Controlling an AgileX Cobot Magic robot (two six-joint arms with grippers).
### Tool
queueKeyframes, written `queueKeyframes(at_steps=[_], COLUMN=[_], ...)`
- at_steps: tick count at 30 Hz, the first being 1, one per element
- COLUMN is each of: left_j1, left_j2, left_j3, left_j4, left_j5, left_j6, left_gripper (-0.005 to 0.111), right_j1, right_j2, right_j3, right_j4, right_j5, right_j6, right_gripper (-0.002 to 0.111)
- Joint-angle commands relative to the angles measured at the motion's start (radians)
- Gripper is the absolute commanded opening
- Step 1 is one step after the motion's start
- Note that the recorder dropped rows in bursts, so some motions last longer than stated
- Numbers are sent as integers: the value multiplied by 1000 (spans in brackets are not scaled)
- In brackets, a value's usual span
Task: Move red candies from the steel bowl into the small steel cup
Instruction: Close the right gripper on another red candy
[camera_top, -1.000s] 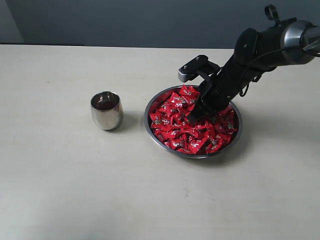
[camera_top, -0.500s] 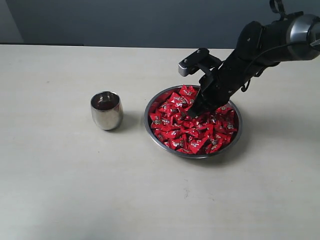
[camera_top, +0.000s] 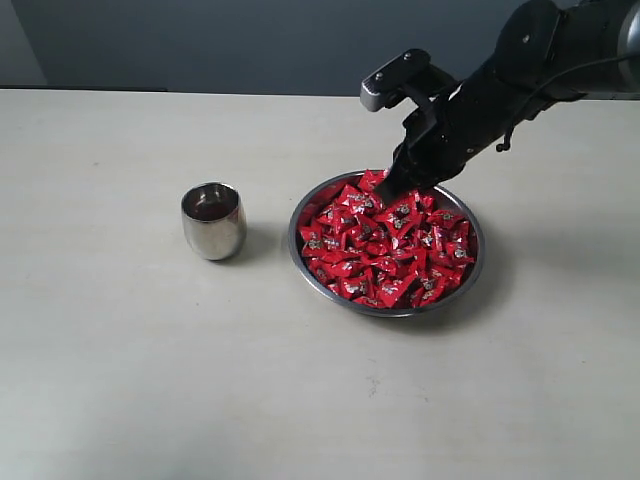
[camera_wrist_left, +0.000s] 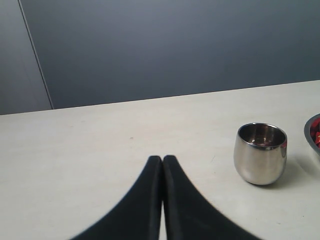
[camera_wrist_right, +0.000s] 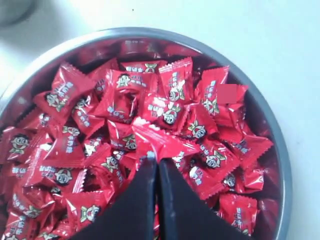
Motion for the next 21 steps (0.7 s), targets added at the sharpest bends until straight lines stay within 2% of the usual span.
queueKeyframes(at_steps=[1,8,16,21], left_j1=[-3,-3,-3,-3], left_j2=[-4,-4,-4,-4], left_j3=[4,4,4,4], left_j4=[1,1,1,1], left_j5=[-6,-6,-6,-6], left_j6=[-1,-1,-1,-1], left_gripper=[0,0,0,0], right_j1=[-2,-2,-2,11], right_j2=[-26,-20,-20,-20], right_j3=[-2,-2,-2,-2], right_j4=[18,37,248,268], right_j5=[-3,6,52,48], right_j6=[-2,-3,-161,-161], right_gripper=[0,0,0,0])
